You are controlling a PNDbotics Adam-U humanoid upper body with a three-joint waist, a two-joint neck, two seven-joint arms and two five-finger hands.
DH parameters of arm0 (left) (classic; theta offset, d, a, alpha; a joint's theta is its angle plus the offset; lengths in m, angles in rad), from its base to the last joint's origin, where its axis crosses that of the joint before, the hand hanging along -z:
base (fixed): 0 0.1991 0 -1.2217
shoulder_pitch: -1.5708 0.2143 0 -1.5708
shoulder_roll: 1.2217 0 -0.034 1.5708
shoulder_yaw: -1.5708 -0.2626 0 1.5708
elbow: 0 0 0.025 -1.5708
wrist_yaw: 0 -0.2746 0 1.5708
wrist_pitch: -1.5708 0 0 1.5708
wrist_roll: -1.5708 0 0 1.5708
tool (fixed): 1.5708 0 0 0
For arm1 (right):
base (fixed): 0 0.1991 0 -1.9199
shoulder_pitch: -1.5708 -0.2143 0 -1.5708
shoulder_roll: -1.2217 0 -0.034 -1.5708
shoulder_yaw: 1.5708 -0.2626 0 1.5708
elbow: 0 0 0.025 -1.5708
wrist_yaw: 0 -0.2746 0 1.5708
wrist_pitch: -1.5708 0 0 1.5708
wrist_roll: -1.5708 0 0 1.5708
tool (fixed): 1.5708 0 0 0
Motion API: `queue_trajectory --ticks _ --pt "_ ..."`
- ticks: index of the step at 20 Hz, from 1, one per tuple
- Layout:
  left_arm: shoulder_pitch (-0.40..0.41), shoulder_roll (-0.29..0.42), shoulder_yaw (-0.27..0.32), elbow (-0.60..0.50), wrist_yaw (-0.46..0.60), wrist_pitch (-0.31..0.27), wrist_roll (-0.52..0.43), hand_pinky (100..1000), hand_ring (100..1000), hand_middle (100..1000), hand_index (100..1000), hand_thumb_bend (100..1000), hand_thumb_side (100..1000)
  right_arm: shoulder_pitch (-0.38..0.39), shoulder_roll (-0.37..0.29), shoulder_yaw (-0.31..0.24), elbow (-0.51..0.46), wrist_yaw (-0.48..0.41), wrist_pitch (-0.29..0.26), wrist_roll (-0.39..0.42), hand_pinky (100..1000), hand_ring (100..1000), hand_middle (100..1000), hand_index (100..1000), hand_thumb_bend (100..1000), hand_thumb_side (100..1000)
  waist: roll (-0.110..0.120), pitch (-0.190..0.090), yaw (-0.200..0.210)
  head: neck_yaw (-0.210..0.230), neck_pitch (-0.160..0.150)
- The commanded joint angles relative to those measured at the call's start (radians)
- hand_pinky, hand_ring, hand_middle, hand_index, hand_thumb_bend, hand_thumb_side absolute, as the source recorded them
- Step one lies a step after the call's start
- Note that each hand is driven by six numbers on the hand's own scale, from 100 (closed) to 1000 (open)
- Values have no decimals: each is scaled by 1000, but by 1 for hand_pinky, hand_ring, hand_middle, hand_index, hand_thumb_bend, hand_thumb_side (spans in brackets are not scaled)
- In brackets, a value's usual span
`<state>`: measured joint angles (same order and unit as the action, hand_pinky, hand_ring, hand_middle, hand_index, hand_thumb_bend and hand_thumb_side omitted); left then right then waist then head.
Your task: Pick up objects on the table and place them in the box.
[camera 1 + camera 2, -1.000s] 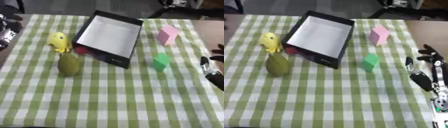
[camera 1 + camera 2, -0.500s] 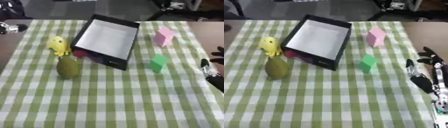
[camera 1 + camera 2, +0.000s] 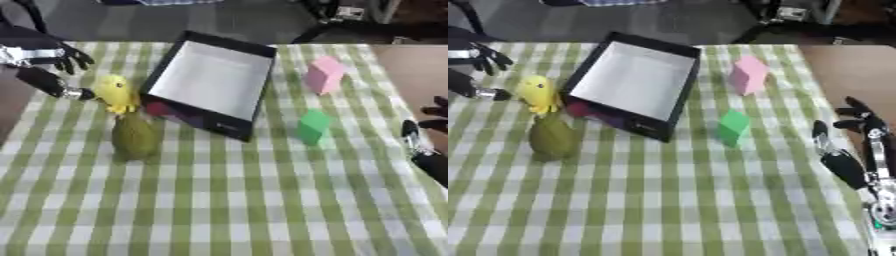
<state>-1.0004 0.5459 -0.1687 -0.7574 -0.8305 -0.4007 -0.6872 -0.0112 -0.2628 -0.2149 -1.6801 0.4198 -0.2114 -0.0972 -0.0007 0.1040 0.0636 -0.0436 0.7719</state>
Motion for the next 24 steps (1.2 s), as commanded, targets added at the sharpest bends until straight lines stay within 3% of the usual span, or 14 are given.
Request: queue_trajectory --ticks 1,12,18,24 --pt "-33 -15 21 12 -82 18 94 788 742 790 941 468 554 -6 -26 -1 -10 -6 -2 2 812 693 743 924 242 528 8 -29 1 -2 -2" --pt "-43 -100 38 72 -312 101 355 764 737 781 923 483 511 -9 -23 0 -9 -9 -3 5 812 693 743 925 236 528 2 -23 -1 -2 -2" --pt "-51 -136 66 106 -410 143 423 759 737 783 916 474 494 -13 -21 2 -8 -13 -3 4 812 693 742 924 238 520 -4 -16 -7 4 -2" --pt "-42 -162 96 155 -466 185 453 750 728 768 902 405 427 -20 -19 6 -5 -16 -4 8 812 693 742 925 226 529 -9 -10 -17 9 -2"
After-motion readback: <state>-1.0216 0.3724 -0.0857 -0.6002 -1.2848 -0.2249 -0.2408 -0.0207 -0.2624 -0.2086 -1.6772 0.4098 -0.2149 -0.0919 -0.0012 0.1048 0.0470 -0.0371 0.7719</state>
